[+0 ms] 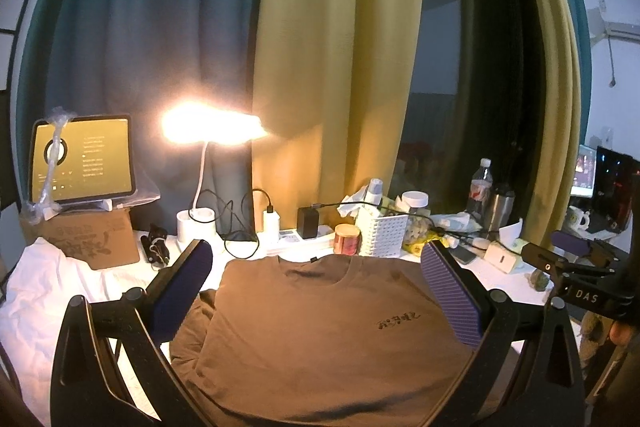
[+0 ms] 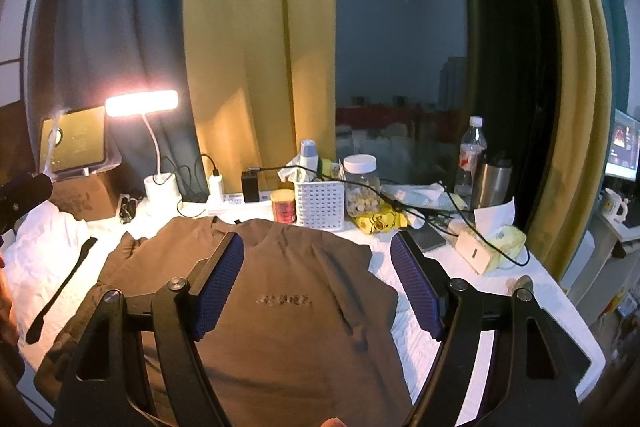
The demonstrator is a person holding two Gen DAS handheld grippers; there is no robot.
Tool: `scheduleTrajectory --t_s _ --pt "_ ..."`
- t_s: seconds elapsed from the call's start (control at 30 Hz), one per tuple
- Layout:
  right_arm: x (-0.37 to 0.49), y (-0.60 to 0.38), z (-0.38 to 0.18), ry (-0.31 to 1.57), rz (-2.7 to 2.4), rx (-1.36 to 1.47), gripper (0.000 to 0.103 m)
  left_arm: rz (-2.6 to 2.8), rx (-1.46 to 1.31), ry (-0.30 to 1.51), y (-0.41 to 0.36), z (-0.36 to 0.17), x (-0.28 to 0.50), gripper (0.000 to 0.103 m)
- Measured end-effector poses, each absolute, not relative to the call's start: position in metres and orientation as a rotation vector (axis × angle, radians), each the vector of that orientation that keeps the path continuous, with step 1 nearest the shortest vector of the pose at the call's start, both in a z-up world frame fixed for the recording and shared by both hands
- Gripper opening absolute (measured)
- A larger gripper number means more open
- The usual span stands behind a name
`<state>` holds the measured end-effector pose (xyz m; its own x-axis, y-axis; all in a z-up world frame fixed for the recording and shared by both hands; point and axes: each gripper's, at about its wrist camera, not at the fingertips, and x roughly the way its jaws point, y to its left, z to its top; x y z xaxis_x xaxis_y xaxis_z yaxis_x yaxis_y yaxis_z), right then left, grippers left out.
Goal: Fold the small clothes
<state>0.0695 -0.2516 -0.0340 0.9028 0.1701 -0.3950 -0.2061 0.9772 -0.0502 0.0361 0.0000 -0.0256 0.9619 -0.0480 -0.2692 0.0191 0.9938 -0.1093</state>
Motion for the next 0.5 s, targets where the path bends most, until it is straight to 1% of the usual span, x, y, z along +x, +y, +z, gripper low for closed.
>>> scheduleTrajectory --t_s 0.27,0.5 --pt "0.120 -0.291 -0.061 0.482 0.130 -0.075 0.079 -0.007 -0.085 0.348 -0.008 -0.049 0.072 0.102" --pt "0.168 -0.323 -0.091 0.574 0.114 -0.037 0.079 0.004 -0.105 0.454 -0.015 -0.075 0.106 0.102"
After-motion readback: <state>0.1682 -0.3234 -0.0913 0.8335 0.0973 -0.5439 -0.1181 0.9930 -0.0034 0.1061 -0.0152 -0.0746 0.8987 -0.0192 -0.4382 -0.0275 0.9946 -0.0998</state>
